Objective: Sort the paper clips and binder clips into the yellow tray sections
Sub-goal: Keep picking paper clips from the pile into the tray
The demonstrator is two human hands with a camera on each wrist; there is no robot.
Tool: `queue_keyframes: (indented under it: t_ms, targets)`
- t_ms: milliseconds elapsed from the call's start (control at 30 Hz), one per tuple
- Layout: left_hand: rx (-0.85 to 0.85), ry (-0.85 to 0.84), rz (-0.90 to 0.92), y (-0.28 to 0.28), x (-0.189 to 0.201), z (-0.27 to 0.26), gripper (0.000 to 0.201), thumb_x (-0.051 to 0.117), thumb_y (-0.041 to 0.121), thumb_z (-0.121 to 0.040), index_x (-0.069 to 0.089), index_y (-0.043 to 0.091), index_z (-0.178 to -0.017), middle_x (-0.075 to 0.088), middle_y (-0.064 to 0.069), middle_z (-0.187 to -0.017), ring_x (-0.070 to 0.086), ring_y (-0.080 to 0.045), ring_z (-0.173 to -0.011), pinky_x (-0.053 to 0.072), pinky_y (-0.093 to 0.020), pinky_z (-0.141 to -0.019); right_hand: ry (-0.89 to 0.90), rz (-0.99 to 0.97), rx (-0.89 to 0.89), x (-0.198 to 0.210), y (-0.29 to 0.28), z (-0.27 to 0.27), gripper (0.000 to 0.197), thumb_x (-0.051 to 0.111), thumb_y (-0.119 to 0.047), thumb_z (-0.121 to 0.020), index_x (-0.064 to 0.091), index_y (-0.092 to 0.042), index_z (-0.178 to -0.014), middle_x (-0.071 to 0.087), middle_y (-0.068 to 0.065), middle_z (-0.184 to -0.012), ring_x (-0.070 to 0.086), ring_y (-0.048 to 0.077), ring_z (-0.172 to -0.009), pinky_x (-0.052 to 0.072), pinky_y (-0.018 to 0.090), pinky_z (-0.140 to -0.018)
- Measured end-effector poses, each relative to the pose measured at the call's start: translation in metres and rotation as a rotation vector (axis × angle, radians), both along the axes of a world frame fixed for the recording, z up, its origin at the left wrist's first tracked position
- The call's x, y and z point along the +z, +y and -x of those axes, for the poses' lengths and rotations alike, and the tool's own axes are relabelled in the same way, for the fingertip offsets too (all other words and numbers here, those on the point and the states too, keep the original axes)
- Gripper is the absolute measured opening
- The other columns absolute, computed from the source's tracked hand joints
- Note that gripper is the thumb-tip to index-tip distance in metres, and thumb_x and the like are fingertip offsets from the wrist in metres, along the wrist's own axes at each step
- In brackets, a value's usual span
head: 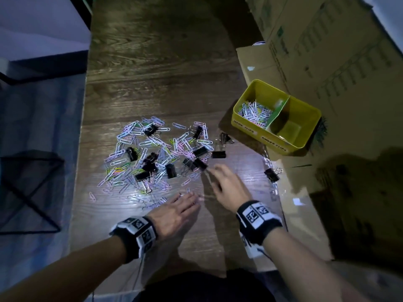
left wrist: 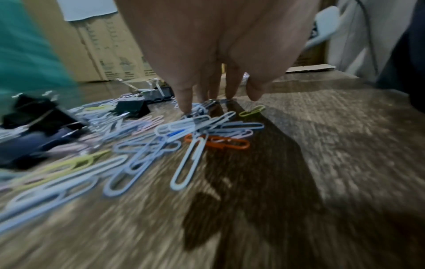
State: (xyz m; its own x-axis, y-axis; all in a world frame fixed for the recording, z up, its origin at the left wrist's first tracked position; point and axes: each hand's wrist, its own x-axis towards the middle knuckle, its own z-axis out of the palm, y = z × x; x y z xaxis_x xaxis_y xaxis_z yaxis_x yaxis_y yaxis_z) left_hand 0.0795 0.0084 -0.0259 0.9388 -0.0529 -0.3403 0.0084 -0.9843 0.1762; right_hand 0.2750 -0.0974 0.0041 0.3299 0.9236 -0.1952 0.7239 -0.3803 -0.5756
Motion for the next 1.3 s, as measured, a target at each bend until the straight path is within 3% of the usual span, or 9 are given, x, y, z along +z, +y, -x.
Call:
queue_keyframes:
  t_ms: [133,267,433,567,667,767,900,1067,1300]
  targets:
    - [0.121,-0.068,0.105,0.019,0.006,0.000,0.056,0.049,0.020,-0.089,0.029,0.014,-0.141,0.035,-0.012,-0.148,0.037,-0.027,-0.134,0.033,-0.045,-0.109,-0.092,0.203,0.078,-0.024,0.001,0.039,0.061,0.049,-0.028,-0.093,0.023,-0.015,-0.147,0.022,0.004,-0.152,0.014,0.024,-0.142,0.018,0.047,-0.115]
    - [0.208,0.111,0.025,0.026,0.011,-0.010,0.055,0.031,0.020,-0.098,0.009,0.014,-0.147,0.004,-0.009,-0.157,0.004,-0.023,-0.144,0.003,-0.042,-0.117,-0.204,0.216,0.070,-0.029,0.016,0.054,0.063,0.048,-0.036,-0.092,0.022,-0.020,-0.147,0.030,0.004,-0.145,0.025,0.026,-0.133,0.025,0.047,-0.105]
    - [0.153,0.146,0.029,0.020,0.002,0.025,0.057,0.033,0.016,-0.095,0.010,0.014,-0.148,0.004,-0.009,-0.157,0.002,-0.024,-0.144,-0.008,-0.042,-0.111,-0.279,0.193,0.134,-0.033,0.018,0.062,0.059,0.048,-0.037,-0.091,0.029,-0.018,-0.144,0.036,0.007,-0.141,0.030,0.030,-0.129,0.033,0.046,-0.101]
    - [0.121,-0.044,0.073,0.028,0.004,0.064,0.055,0.051,0.021,-0.083,0.039,0.016,-0.137,0.040,-0.011,-0.145,0.040,-0.026,-0.133,0.023,-0.051,-0.107,-0.217,0.146,0.192,-0.031,0.000,0.096,0.053,0.046,-0.036,-0.093,0.034,-0.018,-0.142,0.039,0.007,-0.137,0.032,0.028,-0.127,0.034,0.047,-0.103]
    - [0.374,-0.116,0.133,0.034,0.008,0.086,0.058,0.053,0.033,-0.079,0.038,0.024,-0.134,0.044,-0.010,-0.138,0.051,-0.028,-0.118,0.046,-0.046,-0.094,-0.175,0.159,0.229,-0.027,-0.005,0.119,0.060,0.043,-0.049,-0.092,0.030,-0.021,-0.143,0.032,0.007,-0.141,0.031,0.027,-0.128,0.034,0.047,-0.104]
    - [0.577,-0.072,0.188,0.033,0.009,0.091,0.072,0.059,0.041,-0.074,0.028,0.028,-0.138,0.036,-0.010,-0.136,0.052,-0.030,-0.108,0.052,-0.044,-0.081,-0.156,0.247,0.095,-0.023,-0.003,0.130,0.091,0.052,-0.067,-0.078,0.017,-0.019,-0.147,0.021,0.010,-0.147,0.028,0.027,-0.131,0.031,0.044,-0.107]
    - [0.612,0.044,0.063,0.022,0.011,0.070,0.079,0.064,0.047,-0.074,0.025,0.029,-0.141,0.030,-0.014,-0.141,0.044,-0.034,-0.112,0.048,-0.045,-0.089,-0.192,0.334,-0.033,-0.022,0.007,0.140,0.117,0.064,-0.070,-0.066,0.007,-0.012,-0.148,0.027,0.011,-0.141,0.029,0.026,-0.127,0.030,0.037,-0.107]
    - [0.592,0.106,0.043,0.008,0.015,0.048,0.065,0.058,0.028,-0.081,0.032,0.020,-0.140,0.030,-0.013,-0.139,0.038,-0.033,-0.118,0.035,-0.038,-0.101,-0.078,0.308,-0.003,-0.022,0.015,0.143,0.094,0.074,-0.041,-0.074,0.022,-0.014,-0.146,0.029,0.009,-0.136,0.031,0.027,-0.126,0.034,0.035,-0.103]
    - [0.569,0.010,0.271,0.013,0.012,0.047,0.032,0.056,0.007,-0.082,0.062,0.011,-0.112,0.053,-0.017,-0.115,0.057,-0.036,-0.102,0.049,-0.039,-0.088,0.009,0.274,0.035,-0.024,0.017,0.139,0.034,0.058,-0.009,-0.087,0.056,-0.008,-0.121,0.055,0.013,-0.125,0.058,0.032,-0.108,0.049,0.040,-0.089]
